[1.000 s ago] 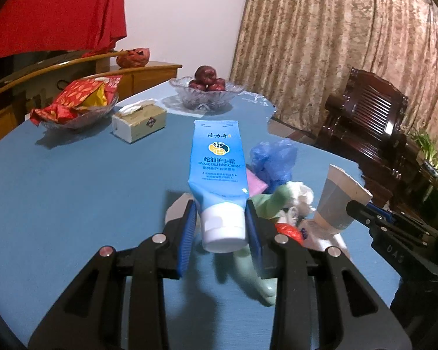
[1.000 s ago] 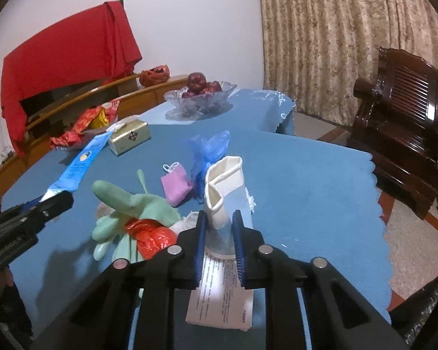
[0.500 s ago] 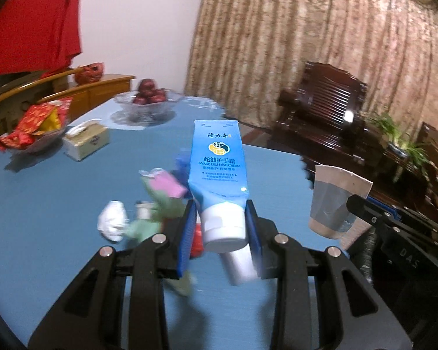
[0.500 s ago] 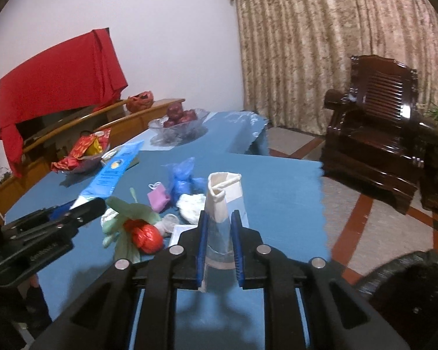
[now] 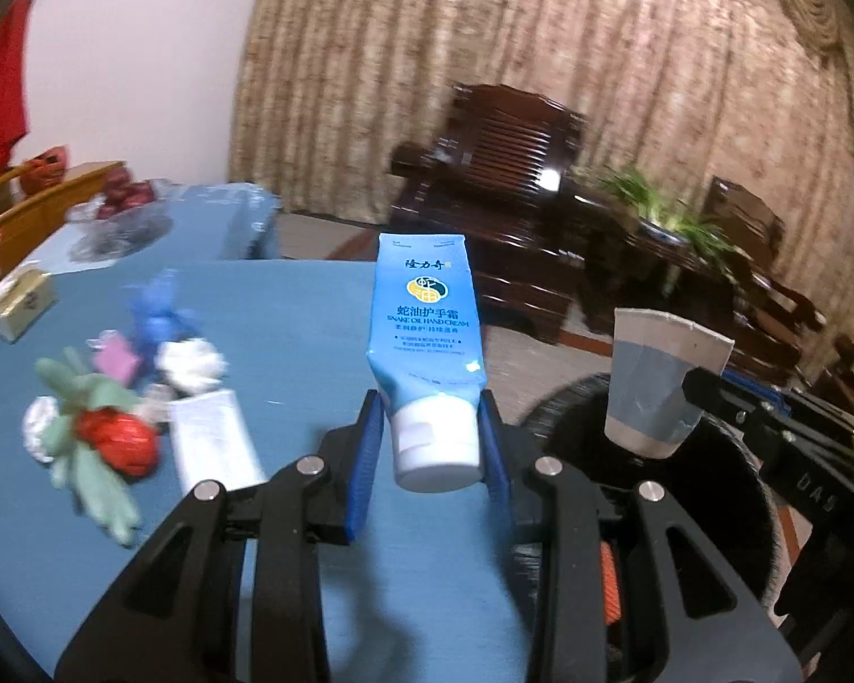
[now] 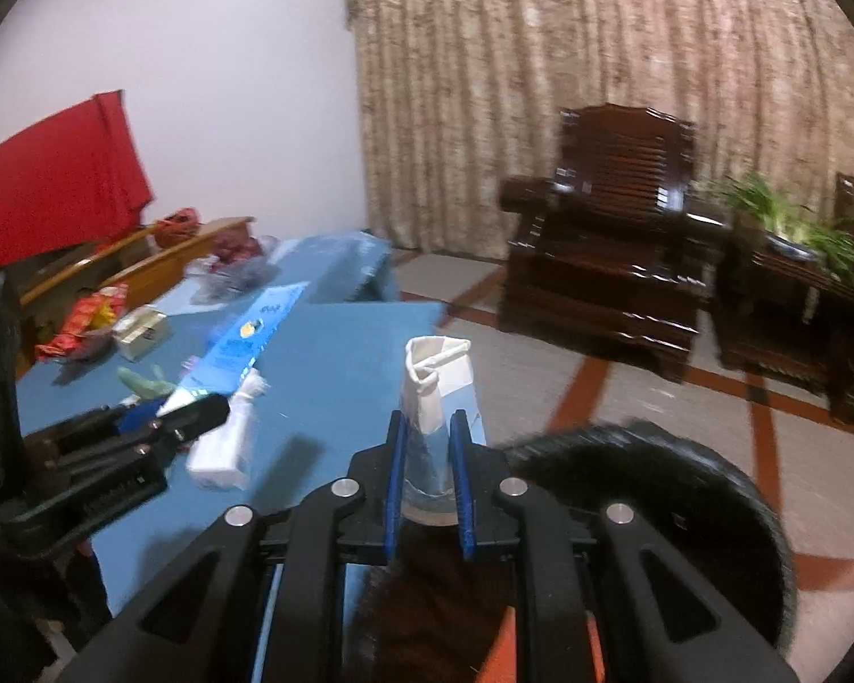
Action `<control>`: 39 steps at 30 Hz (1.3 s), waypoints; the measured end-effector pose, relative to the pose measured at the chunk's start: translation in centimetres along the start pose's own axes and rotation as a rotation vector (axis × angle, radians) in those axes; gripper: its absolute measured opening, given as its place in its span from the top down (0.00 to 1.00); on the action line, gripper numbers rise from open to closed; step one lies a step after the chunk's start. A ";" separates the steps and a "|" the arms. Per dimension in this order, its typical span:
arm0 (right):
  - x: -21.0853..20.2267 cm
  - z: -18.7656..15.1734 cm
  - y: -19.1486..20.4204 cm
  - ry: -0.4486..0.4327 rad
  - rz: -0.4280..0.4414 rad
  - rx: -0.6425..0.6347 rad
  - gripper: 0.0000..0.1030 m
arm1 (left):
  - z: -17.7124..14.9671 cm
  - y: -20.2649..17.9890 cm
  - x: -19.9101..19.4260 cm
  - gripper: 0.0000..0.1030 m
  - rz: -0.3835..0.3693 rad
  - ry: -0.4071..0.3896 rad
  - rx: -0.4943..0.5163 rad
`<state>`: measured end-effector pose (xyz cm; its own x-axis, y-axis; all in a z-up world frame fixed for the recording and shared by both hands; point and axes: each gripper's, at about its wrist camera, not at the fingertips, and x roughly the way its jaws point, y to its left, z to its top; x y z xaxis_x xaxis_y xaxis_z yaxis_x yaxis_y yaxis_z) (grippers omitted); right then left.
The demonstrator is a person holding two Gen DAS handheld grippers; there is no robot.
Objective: Collect trash
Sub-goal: 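Carry the tube and cup over the bin and open both grippers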
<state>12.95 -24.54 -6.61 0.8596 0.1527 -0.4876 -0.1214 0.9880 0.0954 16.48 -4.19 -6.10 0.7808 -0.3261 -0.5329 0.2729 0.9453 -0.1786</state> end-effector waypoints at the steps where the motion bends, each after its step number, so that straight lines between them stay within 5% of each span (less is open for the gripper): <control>1: -0.4 -0.6 -1.1 0.010 -0.027 0.010 0.85 | -0.2 -0.7 0.3 0.69 -0.014 0.006 0.006; 11: -1.4 -5.0 -6.7 0.108 -0.150 0.082 0.85 | -3.5 -7.7 4.7 0.69 -0.150 0.112 0.112; 19: -1.3 -7.4 -9.0 0.168 -0.181 0.134 0.78 | -5.5 -9.7 7.5 0.67 -0.226 0.204 0.139; 26: -1.7 -7.8 -10.0 0.166 -0.196 0.157 0.70 | -5.5 -8.9 6.9 0.48 -0.221 0.175 0.142; 37: -2.0 -6.0 -7.8 0.079 -0.202 0.136 0.07 | -2.8 -4.2 3.2 0.18 -0.127 0.078 0.118; 39: -1.8 -5.4 -6.9 0.058 -0.189 0.130 0.06 | -2.3 -2.6 2.3 0.14 -0.084 0.058 0.100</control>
<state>9.52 -31.48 -11.11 0.8307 -0.0299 -0.5560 0.1073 0.9884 0.1071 16.30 -7.35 -8.79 0.7199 -0.4009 -0.5666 0.3933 0.9082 -0.1429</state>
